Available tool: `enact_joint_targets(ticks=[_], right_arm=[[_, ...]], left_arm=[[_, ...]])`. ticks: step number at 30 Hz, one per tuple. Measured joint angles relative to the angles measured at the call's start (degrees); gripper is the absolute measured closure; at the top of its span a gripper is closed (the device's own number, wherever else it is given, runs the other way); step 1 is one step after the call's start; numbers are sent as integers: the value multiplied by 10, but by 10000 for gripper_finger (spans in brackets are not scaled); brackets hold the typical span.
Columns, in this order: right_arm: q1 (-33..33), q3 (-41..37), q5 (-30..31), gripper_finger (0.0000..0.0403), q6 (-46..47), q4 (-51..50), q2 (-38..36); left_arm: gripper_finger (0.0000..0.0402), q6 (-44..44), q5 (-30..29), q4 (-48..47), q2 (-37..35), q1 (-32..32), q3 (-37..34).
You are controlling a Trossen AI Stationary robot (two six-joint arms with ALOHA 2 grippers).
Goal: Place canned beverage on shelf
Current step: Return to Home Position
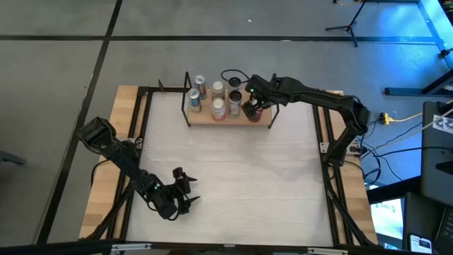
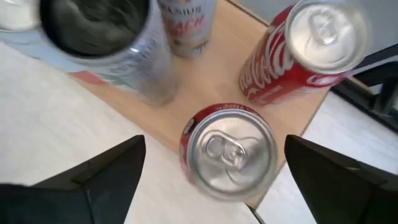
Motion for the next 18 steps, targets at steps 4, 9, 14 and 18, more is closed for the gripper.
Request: enact_joint_targets(ticks=[4, 9, 14, 18], right_arm=[[15, 63, 16, 26, -4, -66, -4], [69, 114, 88, 27, -26, -158, -39], [170, 85, 107, 26, -31, -169, -116], [267, 1, 145, 26, -16, -122, -192]], left_arm=[[72, -1, 0, 0, 0, 0, 0], [72, -13, 3, 5, 0, -1, 0], [72, -12, 7, 8, 0, -9, 0], [72, 15, 29, 15, 0, 3, 0]])
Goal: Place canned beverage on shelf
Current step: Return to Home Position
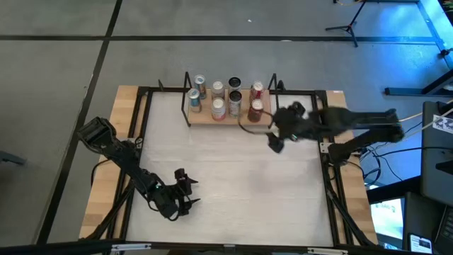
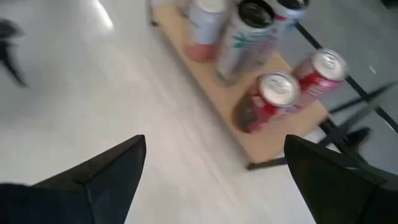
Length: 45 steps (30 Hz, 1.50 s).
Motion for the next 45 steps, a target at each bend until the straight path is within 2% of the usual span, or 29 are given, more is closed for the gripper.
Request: enact_joint_targets(ticks=[3, 6, 8, 10, 13, 15, 18, 21, 24, 28, 31, 34, 38, 42, 45], right_arm=[[63, -96, 26, 26, 3, 77, -69], [112, -217, -6, 26, -3, 197, -140], [143, -303, -39, 26, -21, 284, -181], [170, -386, -45, 26, -37, 382, -221], [193, -489, -14, 26, -89, 513, -266], [196, -535, 6, 26, -114, 548, -281], [196, -578, 9, 26, -90, 565, -288], [196, -611, 9, 26, -24, 630, -278], [196, -630, 12, 26, -16, 682, -261], [182, -630, 35, 26, -23, 690, -242], [153, -630, -8, 34, -45, 706, -245], [111, -629, -79, 67, -73, 727, -252], [63, -629, -168, 148, -121, 742, -265], [43, -629, -204, 252, -150, 743, -275], [45, -629, -206, 328, -165, 739, -282]], left_arm=[[72, 38, 76, 16, 0, 28, 0], [72, 84, 148, 38, 0, 61, 0], [72, 118, 175, 60, 0, 79, 0], [72, 149, 193, 82, 0, 93, 0], [72, 193, 216, 122, 0, 114, 0], [72, 213, 228, 149, 0, 127, 0], [72, 207, 249, 176, 0, 137, 0], [72, 184, 250, 181, 0, 140, 0], [72, 156, 244, 186, 0, 146, 5], [72, 192, 242, 187, -4, 146, 13], [81, 234, 250, 158, -39, 160, 13], [105, 275, 250, 105, -94, 191, 14], [159, 323, 290, 43, -182, 240, 8], [231, 349, 323, 37, -275, 277, -35], [288, 350, 336, 40, -356, 291, -96]])
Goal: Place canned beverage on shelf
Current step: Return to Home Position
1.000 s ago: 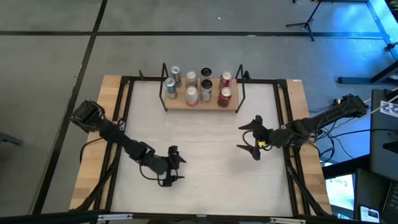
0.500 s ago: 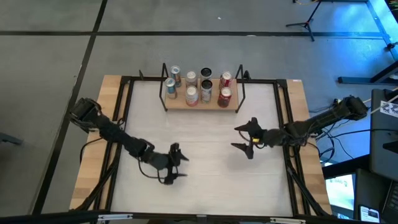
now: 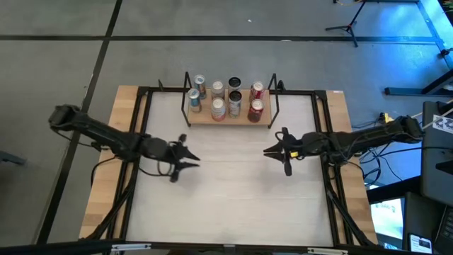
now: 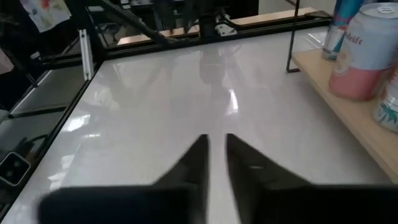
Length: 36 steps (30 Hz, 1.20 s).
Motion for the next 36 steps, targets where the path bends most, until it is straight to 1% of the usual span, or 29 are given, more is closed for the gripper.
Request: enact_joint_targets(ticks=[2, 3, 4, 5, 7, 9, 12, 18, 21, 25, 32, 36], right_arm=[[0, 0, -1, 373, -2, -10, -8], [0, 0, -4, 387, -2, -16, -13], [0, 0, -7, 395, -2, -24, -20], [0, 0, -10, 394, -2, -29, -27], [0, 0, -11, 382, -3, -29, -42], [0, -1, -11, 373, -11, -32, -57], [0, -17, -11, 371, -26, -14, -76], [0, -83, 5, 392, -31, 14, -125], [0, -113, 10, 400, -30, 25, -173], [0, -153, 30, 399, -31, 23, -241], [0, -214, 39, 401, -31, 1, -362], [0, -234, 34, 401, -33, -13, -418]], left_arm=[[323, -11, 0, 3, -57, 6, -44], [339, -20, 0, 5, -85, 8, -64], [354, -26, 0, 6, -114, 10, -83], [368, -29, 0, 6, -142, 11, -102], [391, -33, 3, 7, -196, 11, -135], [397, -32, 16, 8, -244, 13, -161], [392, -28, 42, 13, -308, 17, -190], [398, 6, 60, 12, -414, 19, -236], [400, 17, 58, 11, -449, 29, -254], [400, 21, 54, 7, -482, 60, -272], [401, 21, 74, -24, -506, 99, -272], [400, 15, 83, -39, -508, 107, -272]])
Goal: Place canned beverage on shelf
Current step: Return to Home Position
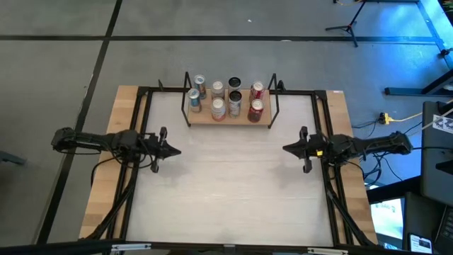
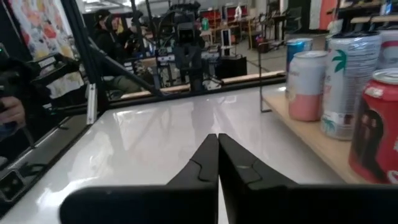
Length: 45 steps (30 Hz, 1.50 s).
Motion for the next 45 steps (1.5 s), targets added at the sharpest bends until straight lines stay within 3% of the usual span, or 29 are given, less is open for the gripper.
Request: enact_joint_targets(ticks=[6, 16, 45], right_arm=[[0, -31, 13, 402, -24, -6, -54], [0, -31, -9, 402, -38, -11, -31], [0, -31, -9, 402, -37, -9, -27]], left_arm=[[400, 11, -2, -20, 0, 0, 0], [400, 15, -13, -23, -30, 0, 0], [400, 15, -18, -24, -29, 0, 0]])
